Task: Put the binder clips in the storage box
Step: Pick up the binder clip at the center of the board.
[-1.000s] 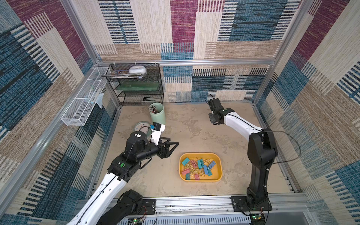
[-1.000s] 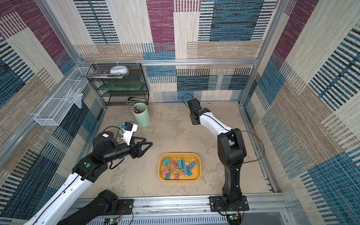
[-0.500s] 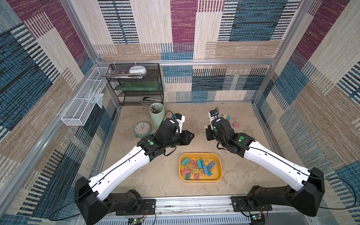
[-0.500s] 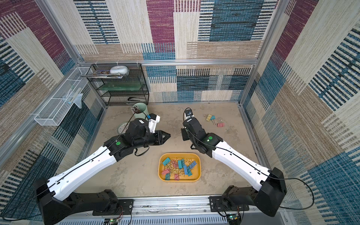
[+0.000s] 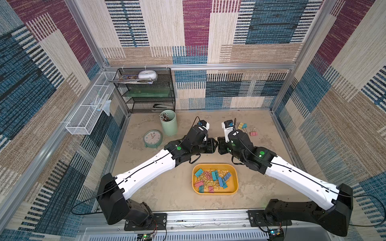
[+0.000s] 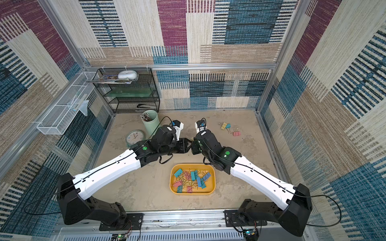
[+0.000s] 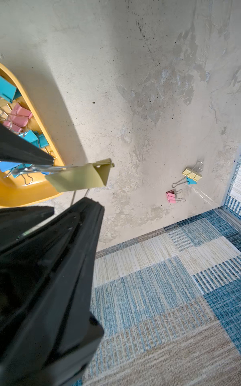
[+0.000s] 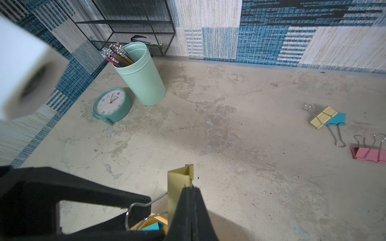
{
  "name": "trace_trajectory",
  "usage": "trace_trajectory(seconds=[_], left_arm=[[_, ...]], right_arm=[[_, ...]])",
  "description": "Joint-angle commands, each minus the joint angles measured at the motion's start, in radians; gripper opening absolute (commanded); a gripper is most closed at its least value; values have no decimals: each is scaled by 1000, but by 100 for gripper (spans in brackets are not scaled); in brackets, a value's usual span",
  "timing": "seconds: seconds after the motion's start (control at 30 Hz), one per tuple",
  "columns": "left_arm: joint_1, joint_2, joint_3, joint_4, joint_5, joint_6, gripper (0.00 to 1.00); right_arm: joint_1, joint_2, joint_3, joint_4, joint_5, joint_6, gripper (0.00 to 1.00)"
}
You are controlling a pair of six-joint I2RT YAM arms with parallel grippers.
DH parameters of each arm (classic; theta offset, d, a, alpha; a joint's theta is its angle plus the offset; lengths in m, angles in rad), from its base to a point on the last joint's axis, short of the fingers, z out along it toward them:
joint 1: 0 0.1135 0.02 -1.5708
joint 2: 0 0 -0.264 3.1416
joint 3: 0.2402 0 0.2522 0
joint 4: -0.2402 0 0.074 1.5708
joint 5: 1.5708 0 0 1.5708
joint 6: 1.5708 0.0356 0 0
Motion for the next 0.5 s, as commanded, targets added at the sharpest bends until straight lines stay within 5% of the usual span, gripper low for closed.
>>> trace_trajectory(seconds=[0.0,0.13,0.17,0.33,0.47], left_arm=[[-2,6,0,2,-48,16,20],[-1,0,-2,-7,-64,11,0],[-1,-3,-5,-8,-63,12,0],[-4,-17,-23,-42,2,39,0],[-42,-17,-59,-102,50,70,0]], right_arm=[[8,-13,7,48,-28,18,0],[9,-34,-9,66,-35,28,0],[8,-44,-23,83,-35,43,7],[-95,-111,-72,101,-124,86,76],[-378,-195,-141,127,-407,138,93]])
